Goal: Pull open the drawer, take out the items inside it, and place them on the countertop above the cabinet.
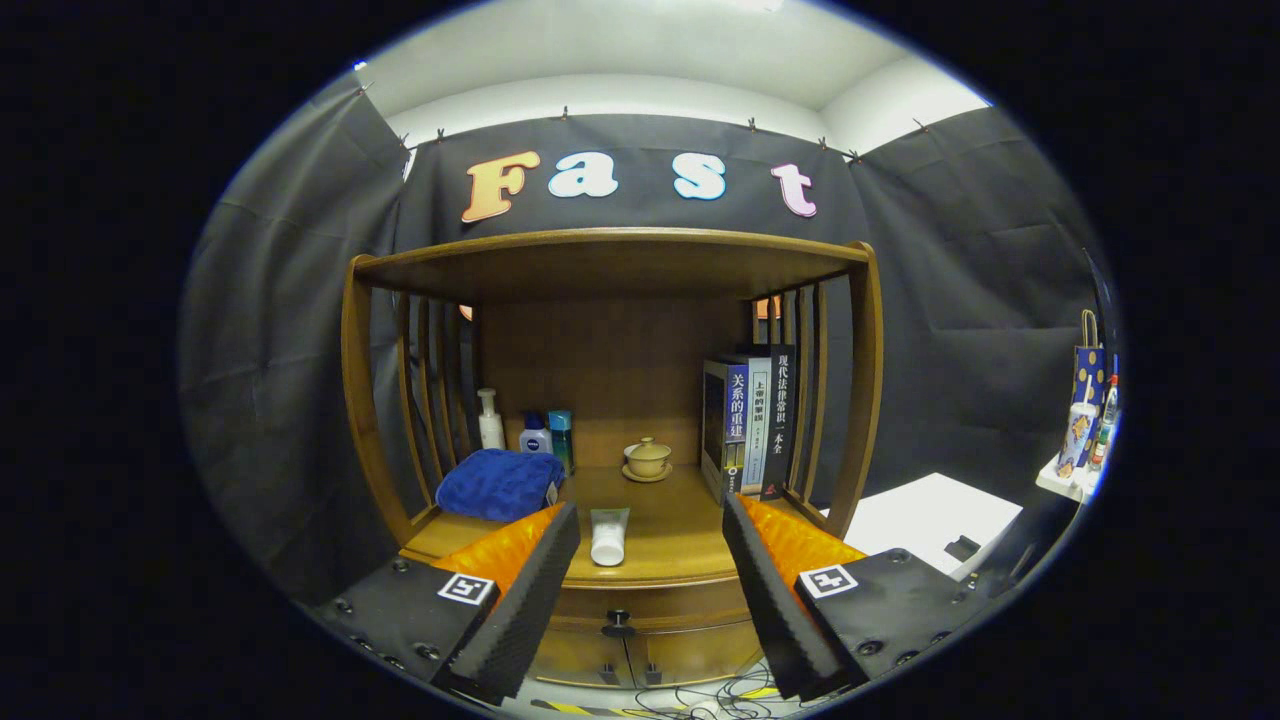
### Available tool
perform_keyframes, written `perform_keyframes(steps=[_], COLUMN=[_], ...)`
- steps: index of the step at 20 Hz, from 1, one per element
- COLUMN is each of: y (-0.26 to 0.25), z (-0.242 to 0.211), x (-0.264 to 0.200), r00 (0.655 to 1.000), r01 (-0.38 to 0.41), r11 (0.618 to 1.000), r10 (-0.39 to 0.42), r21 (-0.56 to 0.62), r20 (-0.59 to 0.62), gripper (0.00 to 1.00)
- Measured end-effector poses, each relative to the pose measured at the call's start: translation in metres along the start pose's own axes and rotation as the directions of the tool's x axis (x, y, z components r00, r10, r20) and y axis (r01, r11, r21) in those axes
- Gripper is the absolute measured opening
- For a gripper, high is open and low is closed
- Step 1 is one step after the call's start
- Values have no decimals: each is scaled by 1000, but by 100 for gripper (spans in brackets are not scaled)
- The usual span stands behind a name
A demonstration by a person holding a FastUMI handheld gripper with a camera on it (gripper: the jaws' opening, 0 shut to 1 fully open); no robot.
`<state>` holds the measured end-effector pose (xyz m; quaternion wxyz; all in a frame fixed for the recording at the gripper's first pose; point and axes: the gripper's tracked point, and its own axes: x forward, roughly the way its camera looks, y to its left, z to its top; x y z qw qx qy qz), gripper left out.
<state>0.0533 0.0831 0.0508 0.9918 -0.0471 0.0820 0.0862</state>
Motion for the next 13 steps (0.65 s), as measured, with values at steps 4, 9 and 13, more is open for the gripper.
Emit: perform_keyframes(steps=[4, 9, 13], y=[-1, -2, -3], z=[-5, -13, -18], x=[-1, 2, 3], r00=[1000, 1000, 999], r01=[1, 7, 7], r11=[1000, 1000, 1000], r10=[-1, -6, -6], r21=[4, 10, 31], r20=[-7, -23, -37], gripper=[95, 95, 95])
